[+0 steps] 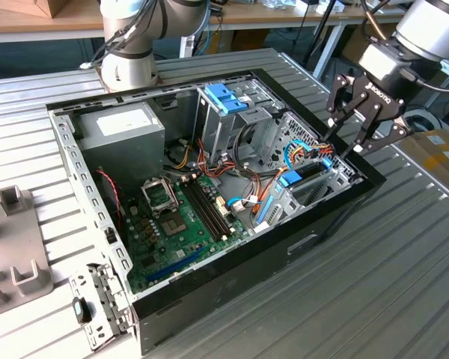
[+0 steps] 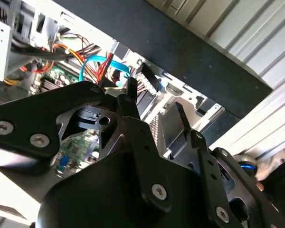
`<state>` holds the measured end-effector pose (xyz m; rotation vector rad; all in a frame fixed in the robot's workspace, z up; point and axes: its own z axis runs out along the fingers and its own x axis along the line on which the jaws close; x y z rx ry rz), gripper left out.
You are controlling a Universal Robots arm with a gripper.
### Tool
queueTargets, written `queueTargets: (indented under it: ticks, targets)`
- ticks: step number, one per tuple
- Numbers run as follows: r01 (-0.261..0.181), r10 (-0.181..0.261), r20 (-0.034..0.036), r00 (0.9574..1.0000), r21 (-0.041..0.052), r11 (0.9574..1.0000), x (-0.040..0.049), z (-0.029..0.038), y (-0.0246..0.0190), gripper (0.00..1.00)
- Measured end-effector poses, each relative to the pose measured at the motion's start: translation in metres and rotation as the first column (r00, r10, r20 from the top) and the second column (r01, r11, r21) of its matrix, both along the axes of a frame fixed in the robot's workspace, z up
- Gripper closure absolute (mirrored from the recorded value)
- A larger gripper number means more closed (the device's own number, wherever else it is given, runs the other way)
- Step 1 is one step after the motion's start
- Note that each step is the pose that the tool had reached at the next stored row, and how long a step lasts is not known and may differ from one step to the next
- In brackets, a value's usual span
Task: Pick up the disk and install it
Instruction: 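Insert the first disk wire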
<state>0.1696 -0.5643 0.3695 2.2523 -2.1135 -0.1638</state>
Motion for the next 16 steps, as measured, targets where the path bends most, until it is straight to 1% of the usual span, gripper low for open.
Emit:
queueTargets:
  ticks: [3,4,5,11,13,14,16]
  targets:
    - [-0.055,0.055,0.0000,0.9985,0.0000,0.9985,0.0000,0.0000,0.0002,0.52]
    - [-0.088,0.088,0.0000,0.9961,0.0000,0.9961,0.0000,0.0000,0.0002,0.52]
    - [-0.127,0.127,0.0001,0.9919,-0.0001,0.9919,0.0000,0.0000,0.0005,0.52]
    - [-0.203,0.203,0.0000,0.9793,-0.0002,0.9793,0.0002,0.0000,0.0016,0.52]
    - [-0.230,0.230,0.0001,0.9732,0.0000,0.9732,0.0013,0.0000,0.0044,0.52]
    - [-0.238,0.238,0.0000,0.9712,-0.0001,0.9712,0.0019,0.0000,0.0064,0.52]
    - [-0.250,0.250,0.0000,0.9683,-0.0001,0.9683,0.0020,-0.0001,0.0090,0.52]
